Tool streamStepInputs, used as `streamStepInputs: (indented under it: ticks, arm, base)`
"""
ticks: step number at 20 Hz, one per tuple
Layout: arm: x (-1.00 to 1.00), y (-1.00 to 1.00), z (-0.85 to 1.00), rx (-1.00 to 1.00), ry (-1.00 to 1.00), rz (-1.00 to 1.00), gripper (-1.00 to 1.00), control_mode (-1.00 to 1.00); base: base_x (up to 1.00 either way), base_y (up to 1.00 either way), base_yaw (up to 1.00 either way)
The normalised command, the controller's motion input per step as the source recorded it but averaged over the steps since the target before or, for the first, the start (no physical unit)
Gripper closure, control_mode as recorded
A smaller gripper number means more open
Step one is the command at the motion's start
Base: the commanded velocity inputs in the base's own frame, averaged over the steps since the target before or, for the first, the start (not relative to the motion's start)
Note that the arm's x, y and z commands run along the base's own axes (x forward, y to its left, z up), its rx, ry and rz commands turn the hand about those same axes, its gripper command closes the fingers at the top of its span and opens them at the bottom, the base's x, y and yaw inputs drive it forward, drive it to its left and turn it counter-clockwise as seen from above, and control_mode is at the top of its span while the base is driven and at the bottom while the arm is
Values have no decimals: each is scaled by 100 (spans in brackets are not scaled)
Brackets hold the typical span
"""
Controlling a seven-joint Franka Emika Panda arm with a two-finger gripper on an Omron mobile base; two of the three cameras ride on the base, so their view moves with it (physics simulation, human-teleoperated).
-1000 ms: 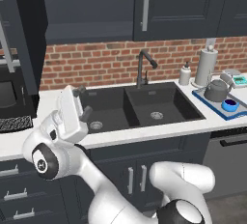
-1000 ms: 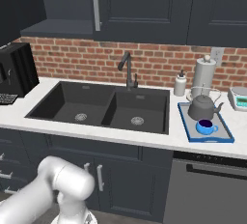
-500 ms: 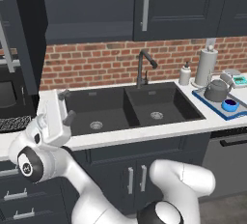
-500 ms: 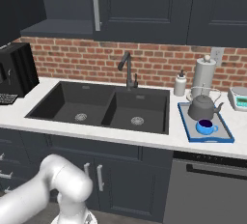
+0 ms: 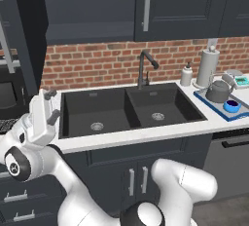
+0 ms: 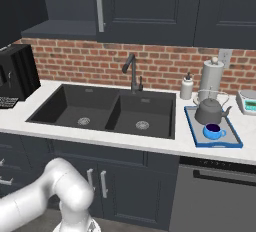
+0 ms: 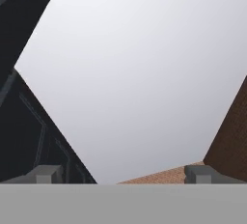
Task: Pick the kettle from the counter and place it on the tray. Then pick the mug from the cabinet and place it on the tray. Then close the cabinet doors.
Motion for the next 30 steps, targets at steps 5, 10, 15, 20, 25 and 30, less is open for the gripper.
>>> streamStepInputs:
  ticks: [5, 10, 15, 20, 25, 30]
  arm:
    - [24, 23, 0, 0, 0, 0, -100, -100]
    - [31, 16, 0, 0, 0, 0, -100, -100]
    - [31, 10, 0, 0, 0, -1, -100, -100]
    - [26, 6, 2, 0, 0, -2, -100, -100]
    - [20, 5, 2, 0, 0, -3, -100, -100]
    - [10, 26, 0, 0, 0, 0, -100, -100]
  base:
    - [0, 0, 0]
    - [0, 0, 0]
    - [0, 0, 0]
    - [0, 0, 0]
    - [0, 0, 0]
    - [0, 0, 0]
